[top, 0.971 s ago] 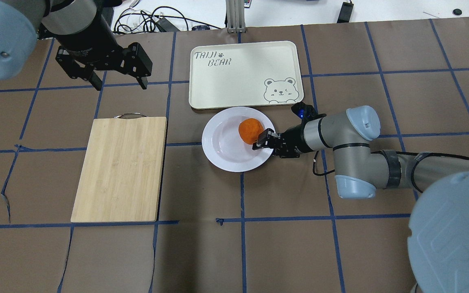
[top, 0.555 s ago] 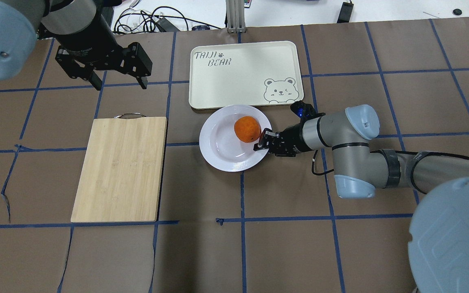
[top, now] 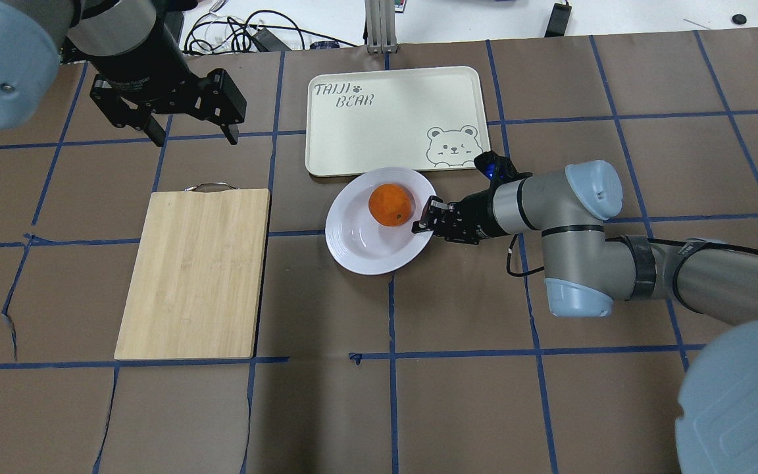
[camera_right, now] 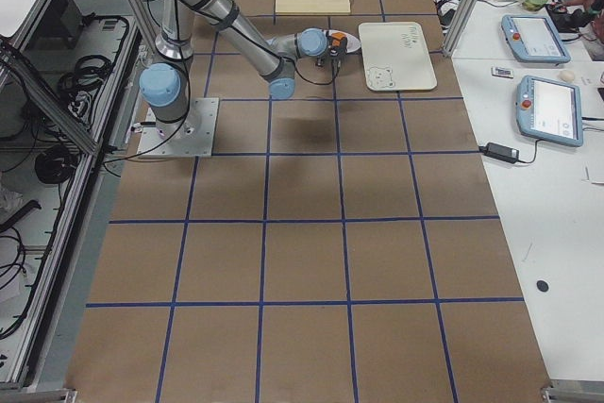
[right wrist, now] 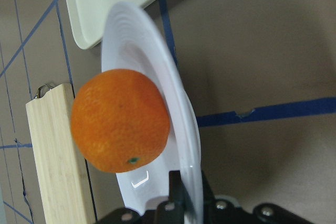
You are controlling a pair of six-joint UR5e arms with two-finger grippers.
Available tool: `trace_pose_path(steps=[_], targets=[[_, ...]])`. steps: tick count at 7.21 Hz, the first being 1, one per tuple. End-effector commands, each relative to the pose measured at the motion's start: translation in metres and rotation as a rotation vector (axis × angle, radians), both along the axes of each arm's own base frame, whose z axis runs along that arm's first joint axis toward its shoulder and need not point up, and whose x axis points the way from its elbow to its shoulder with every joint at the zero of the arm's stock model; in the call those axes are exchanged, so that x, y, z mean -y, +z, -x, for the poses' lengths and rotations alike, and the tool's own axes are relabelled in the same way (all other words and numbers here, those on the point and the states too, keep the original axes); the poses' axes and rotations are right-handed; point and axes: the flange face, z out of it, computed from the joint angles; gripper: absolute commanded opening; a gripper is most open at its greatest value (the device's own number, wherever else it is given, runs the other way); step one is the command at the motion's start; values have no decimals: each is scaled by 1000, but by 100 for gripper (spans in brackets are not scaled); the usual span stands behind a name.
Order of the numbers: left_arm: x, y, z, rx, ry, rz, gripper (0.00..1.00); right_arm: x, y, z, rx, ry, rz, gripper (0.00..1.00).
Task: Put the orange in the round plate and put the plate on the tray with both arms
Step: 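Grip the white plate rim with the right gripper, then lift the plate with the right gripper and carry it over the tray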
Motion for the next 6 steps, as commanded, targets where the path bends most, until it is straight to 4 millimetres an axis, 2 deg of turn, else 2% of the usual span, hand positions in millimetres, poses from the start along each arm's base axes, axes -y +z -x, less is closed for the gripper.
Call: trace_pose_path(steps=[1, 3, 5, 6], targets=[[0, 0, 0, 1, 0, 0, 100, 1, 0, 3, 0, -7, -7, 2], [0, 0, 0, 1, 0, 0, 100, 3, 2, 6, 8, -15, -6, 0], [0, 0, 0, 1, 0, 0, 100, 9, 19, 15, 29, -70, -12, 0], [0, 0, 0, 1, 0, 0, 100, 13, 31, 17, 113, -88, -26, 0]])
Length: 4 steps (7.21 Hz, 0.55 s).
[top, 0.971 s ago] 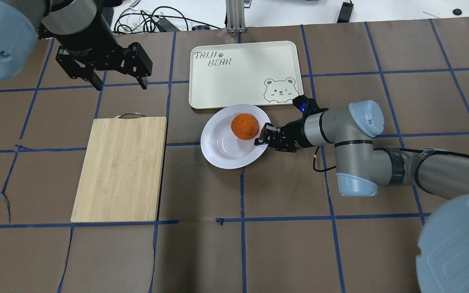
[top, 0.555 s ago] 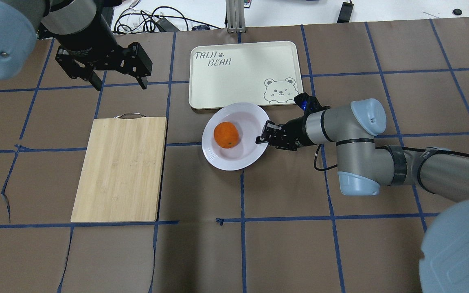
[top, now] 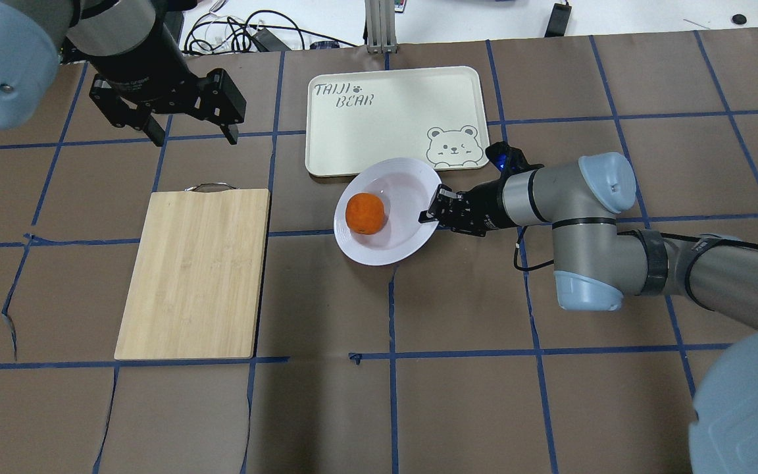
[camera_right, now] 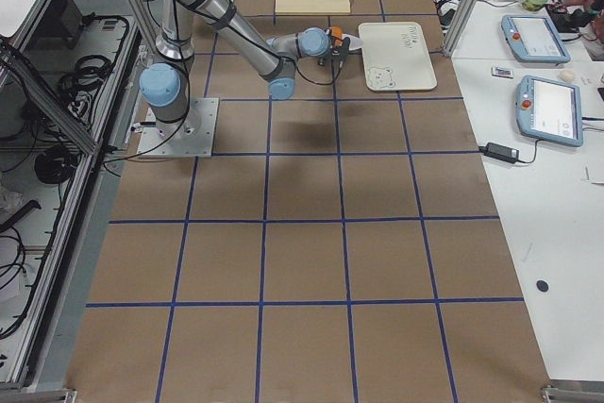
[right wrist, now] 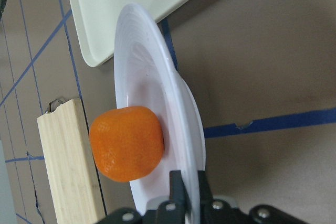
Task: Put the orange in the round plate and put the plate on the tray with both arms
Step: 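Lift the plate with the right gripper and carry it over the tray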
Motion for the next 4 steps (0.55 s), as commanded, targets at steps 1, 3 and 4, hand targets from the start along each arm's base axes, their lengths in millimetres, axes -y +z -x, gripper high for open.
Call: trace_pose_path(steps=[1, 3, 4], targets=[[0, 0, 0, 2, 0, 0, 100, 12, 26, 10, 103, -62, -21, 0], [0, 0, 0, 0, 0, 0, 100, 53, 76, 10, 162, -62, -12, 0], [0, 0, 0, 0, 0, 0, 100, 90, 99, 12, 162, -63, -18, 0]])
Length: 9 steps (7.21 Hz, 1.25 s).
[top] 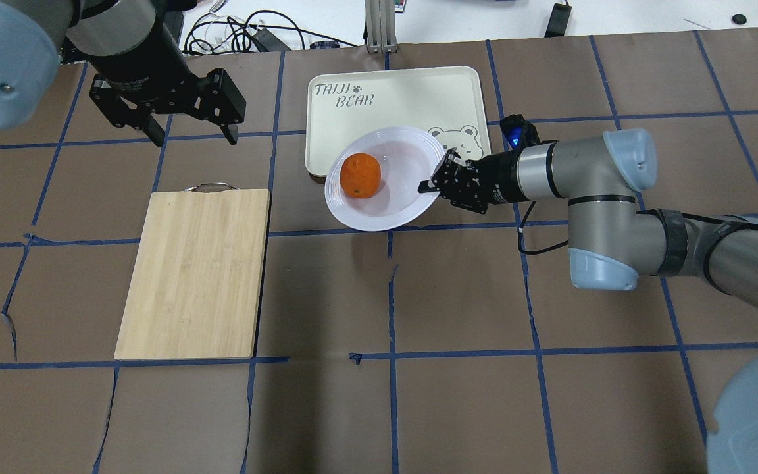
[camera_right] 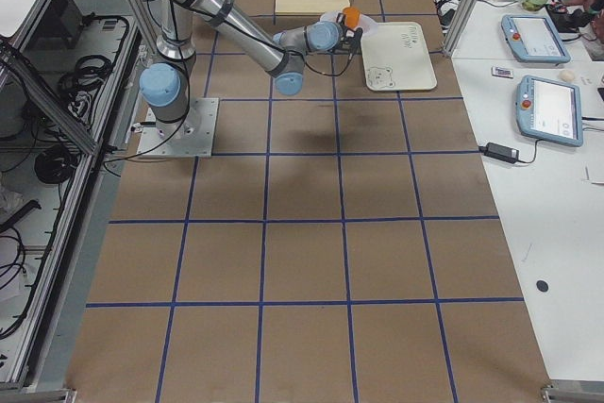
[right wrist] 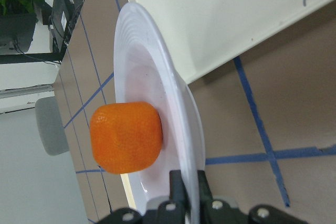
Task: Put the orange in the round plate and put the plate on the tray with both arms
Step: 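Lift the plate with the right gripper and carry it over the tray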
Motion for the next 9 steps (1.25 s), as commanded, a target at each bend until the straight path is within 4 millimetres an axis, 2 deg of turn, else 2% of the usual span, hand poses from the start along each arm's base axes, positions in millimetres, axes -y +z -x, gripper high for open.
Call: trace_pose_path(steps=[1, 2, 3, 4, 5, 7, 9], targets=[[0, 0, 0, 0, 0, 0, 100, 78, 28, 5, 17, 3, -6, 0], [0, 0, 0, 0, 0, 0, 100, 122, 19, 8, 17, 4, 20, 0], [0, 0, 0, 0, 0, 0, 100, 163, 2, 11, 16, 4, 37, 0], [0, 0, 0, 0, 0, 0, 100, 189, -9, 13, 14, 6, 53, 0], [-1, 1, 0, 1, 0, 2, 100, 194, -28, 14, 10, 12, 42, 0], [-1, 1, 0, 1, 0, 2, 100, 191, -59, 15, -11, 30, 25, 0], [0, 0, 0, 1, 0, 0, 100, 174, -79, 14, -5, 36, -18, 0]])
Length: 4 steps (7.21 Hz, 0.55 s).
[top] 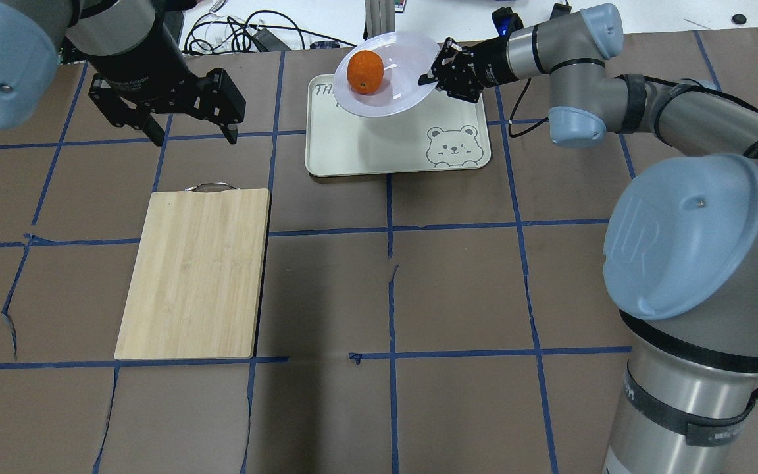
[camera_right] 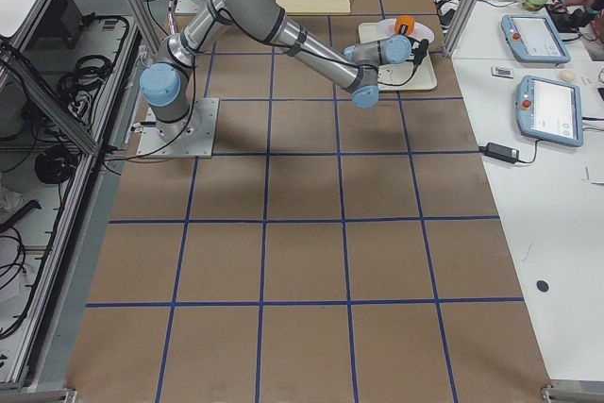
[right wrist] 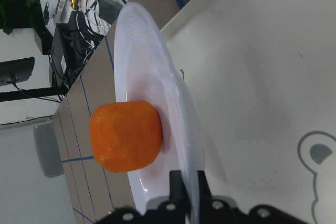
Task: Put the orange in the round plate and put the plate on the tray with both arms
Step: 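Lower the plate onto the bear-printed tray with the right gripper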
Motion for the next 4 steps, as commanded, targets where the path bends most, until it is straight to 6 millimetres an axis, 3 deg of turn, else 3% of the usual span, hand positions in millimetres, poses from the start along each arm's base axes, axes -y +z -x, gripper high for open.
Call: trace_pose_path(steps=[1, 4], targets=[[0, 0, 0, 0, 0, 0, 100, -14, -19, -1, 0, 13, -26, 0], [0, -1, 0, -1, 0, -1, 100, -20, -26, -1, -4, 23, -29, 0]])
